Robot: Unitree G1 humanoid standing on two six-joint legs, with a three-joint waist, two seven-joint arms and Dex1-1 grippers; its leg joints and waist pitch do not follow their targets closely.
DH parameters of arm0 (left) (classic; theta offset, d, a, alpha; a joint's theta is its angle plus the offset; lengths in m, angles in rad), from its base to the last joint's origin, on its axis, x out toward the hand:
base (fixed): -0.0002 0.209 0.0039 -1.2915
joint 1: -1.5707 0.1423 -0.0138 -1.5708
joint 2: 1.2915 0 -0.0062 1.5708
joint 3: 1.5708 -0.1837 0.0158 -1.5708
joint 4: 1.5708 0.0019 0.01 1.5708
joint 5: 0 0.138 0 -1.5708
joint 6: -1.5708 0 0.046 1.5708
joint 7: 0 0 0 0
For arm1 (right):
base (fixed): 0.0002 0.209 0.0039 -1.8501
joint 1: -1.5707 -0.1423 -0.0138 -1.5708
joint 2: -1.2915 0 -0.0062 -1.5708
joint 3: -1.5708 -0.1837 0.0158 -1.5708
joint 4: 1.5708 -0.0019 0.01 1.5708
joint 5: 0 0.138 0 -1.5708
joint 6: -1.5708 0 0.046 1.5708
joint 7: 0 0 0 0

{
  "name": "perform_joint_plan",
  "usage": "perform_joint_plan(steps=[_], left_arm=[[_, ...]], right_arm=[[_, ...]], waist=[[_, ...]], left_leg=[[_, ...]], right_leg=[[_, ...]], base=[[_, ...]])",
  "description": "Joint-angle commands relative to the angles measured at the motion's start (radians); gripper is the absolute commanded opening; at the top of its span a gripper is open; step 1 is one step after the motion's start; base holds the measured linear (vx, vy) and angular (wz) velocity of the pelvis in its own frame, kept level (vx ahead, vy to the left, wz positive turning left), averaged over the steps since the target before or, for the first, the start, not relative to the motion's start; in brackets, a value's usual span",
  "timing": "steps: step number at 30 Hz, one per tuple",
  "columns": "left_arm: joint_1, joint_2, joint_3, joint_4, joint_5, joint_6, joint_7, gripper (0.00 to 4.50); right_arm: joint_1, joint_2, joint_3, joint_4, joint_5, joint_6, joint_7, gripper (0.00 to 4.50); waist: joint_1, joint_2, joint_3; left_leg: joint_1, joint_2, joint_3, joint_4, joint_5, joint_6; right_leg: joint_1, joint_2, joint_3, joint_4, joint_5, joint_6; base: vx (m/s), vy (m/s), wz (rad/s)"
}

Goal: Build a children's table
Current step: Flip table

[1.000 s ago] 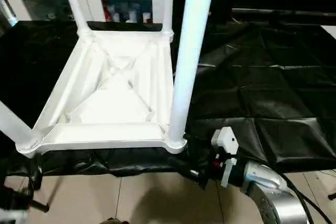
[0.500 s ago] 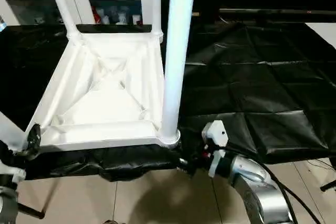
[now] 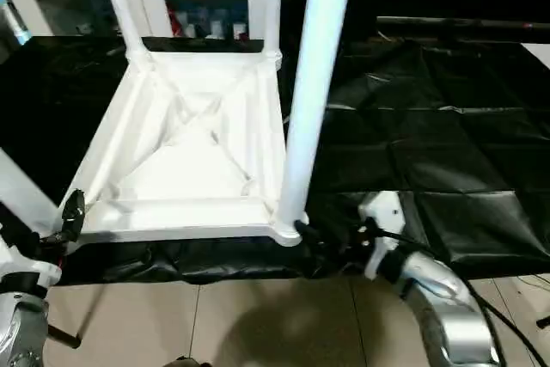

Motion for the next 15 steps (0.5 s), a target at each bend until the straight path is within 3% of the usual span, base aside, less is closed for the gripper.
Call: perform_joint_plan(steps=[1, 4, 7, 9, 11, 14, 15], left_arm=[[-0.019, -0.016, -0.056, -0.015, 0.009, 0.044, 0.000, 3.93], [-0.032, -0.026, -0.092, -0.021, 0.024, 0.065, -0.010, 3.69], [-0.052, -0.037, -0.114, -0.007, 0.031, 0.077, -0.012, 3.32], [-0.085, -0.046, -0.130, 0.024, 0.044, 0.083, -0.006, 3.25], [-0.101, -0.048, -0.139, 0.040, 0.048, 0.093, -0.007, 3.01], [-0.167, -0.048, -0.168, 0.108, 0.086, 0.110, -0.003, 2.81], [-0.185, -0.047, -0.169, 0.126, 0.093, 0.110, 0.002, 2.56]], right_arm=[[0.021, -0.032, -0.026, -0.001, -0.002, -0.005, 0.017, 4.50], [0.052, -0.060, -0.027, -0.029, 0.011, 0.010, 0.049, 4.50], [0.075, -0.078, -0.022, -0.051, 0.020, 0.022, 0.069, 4.50], [0.091, -0.086, -0.018, -0.071, 0.020, 0.028, 0.072, 4.50], [0.097, -0.088, -0.016, -0.082, 0.027, 0.036, 0.073, 4.50], [0.104, -0.088, -0.003, -0.114, 0.040, 0.053, 0.076, 4.50], [0.094, -0.076, 0.004, -0.111, 0.038, 0.054, 0.069, 4.50]], waist=[[-0.002, 0.003, -0.045], [0.008, 0.004, -0.044], [0.007, 0.005, -0.043], [0.007, 0.002, -0.045], [0.002, -0.006, -0.044], [0.004, -0.003, -0.046], [0.002, -0.004, -0.045]], left_leg=[[0.026, 0.070, -0.022, -0.090, -0.302, 0.015], [0.029, 0.072, -0.020, -0.091, -0.317, 0.006], [0.022, 0.070, -0.022, -0.094, -0.322, 0.004], [0.026, 0.070, -0.021, -0.092, -0.326, 0.001], [0.019, 0.068, -0.023, -0.093, -0.311, 0.007], [0.024, 0.068, -0.022, -0.090, -0.303, 0.013], [0.019, 0.067, -0.023, -0.091, -0.296, 0.013]], right_leg=[[0.012, -0.049, 0.036, -0.066, -0.212, -0.187], [0.010, -0.048, 0.038, -0.070, -0.223, -0.178], [0.013, -0.051, 0.036, -0.071, -0.245, -0.165], [0.011, -0.050, 0.037, -0.074, -0.260, -0.157], [0.016, -0.051, 0.036, -0.074, -0.263, -0.152], [0.010, -0.051, 0.036, -0.076, -0.282, -0.143], [0.013, -0.052, 0.035, -0.076, -0.288, -0.141]], base=[[0.000, 0.000, 0.00], [0.000, 0.000, 0.00], [0.000, 0.000, 0.00], [0.000, 0.000, 0.00], [0.000, 0.000, 0.00], [0.000, 0.000, 0.00], [0.000, 0.000, 0.00]])
